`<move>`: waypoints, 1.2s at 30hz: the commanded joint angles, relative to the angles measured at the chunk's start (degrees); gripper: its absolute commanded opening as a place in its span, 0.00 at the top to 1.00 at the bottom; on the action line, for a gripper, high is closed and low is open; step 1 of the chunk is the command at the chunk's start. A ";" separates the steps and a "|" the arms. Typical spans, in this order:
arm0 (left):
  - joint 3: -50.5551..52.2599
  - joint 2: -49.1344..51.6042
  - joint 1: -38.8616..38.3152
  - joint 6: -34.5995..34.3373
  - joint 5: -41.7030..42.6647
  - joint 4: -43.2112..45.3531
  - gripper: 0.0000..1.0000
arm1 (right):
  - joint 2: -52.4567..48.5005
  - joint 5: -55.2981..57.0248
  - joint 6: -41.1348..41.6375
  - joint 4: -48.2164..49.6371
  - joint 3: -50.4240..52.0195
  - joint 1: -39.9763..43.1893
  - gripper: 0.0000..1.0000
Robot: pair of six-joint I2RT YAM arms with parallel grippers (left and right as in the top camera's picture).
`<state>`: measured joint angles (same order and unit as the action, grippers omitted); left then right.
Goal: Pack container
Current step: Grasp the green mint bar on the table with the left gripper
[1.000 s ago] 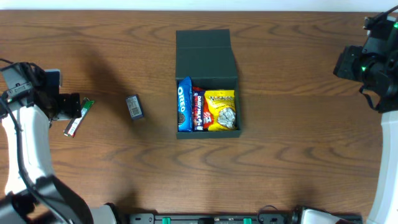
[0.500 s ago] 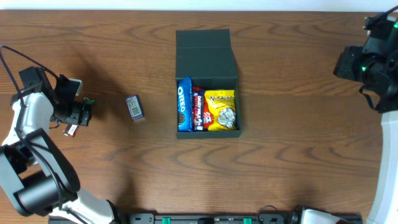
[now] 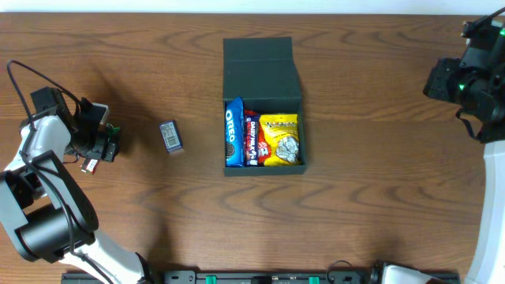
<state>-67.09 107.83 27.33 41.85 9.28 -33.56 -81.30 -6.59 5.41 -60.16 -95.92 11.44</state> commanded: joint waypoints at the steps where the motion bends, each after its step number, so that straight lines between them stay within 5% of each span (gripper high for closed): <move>1: 0.28 1.60 0.44 1.44 0.87 0.07 0.06 | 0.13 -0.07 0.33 0.07 -0.02 0.24 0.98; 28: 0.26 4.24 0.39 0.26 0.85 0.98 0.61 | 0.13 -0.09 0.33 0.02 -0.02 0.15 0.98; 36: 0.13 4.24 0.37 -3.02 0.81 1.09 0.94 | 0.13 -0.09 0.33 0.00 -0.02 0.15 0.98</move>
<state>-67.31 110.15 27.40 41.52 10.35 -32.51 -81.30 -6.59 5.41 -60.18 -95.92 11.44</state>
